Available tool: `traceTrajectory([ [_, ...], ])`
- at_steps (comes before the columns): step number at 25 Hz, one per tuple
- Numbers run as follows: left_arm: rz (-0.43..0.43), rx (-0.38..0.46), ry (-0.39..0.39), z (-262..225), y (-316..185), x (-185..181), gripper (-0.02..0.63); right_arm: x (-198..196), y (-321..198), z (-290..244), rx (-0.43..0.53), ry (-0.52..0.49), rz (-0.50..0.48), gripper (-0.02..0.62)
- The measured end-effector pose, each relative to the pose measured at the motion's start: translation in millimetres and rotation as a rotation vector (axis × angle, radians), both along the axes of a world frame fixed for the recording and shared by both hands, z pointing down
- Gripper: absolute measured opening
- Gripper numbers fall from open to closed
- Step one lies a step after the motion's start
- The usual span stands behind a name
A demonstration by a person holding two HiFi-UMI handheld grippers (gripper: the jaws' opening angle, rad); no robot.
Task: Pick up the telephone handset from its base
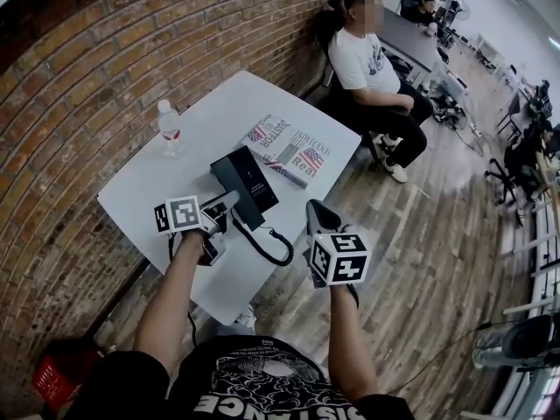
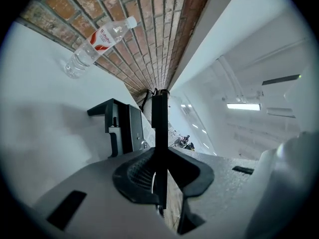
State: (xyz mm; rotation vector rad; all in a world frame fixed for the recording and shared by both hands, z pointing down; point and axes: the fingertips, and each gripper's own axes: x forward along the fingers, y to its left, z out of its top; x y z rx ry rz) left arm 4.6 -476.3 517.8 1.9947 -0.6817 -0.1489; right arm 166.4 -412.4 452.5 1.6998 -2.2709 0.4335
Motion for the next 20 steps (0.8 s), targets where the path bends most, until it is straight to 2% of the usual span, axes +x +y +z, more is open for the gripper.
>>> traceTrajectory([
  [9,-0.003,0.106,0.009,-47,44,31,0.072,25,39,-17,0.036,-0.002,-0.032,0.0],
  [20,-0.016,0.229,-0.032,-89,116,73,0.072,61,104,-35,0.092,-0.001,-0.069,0.0],
])
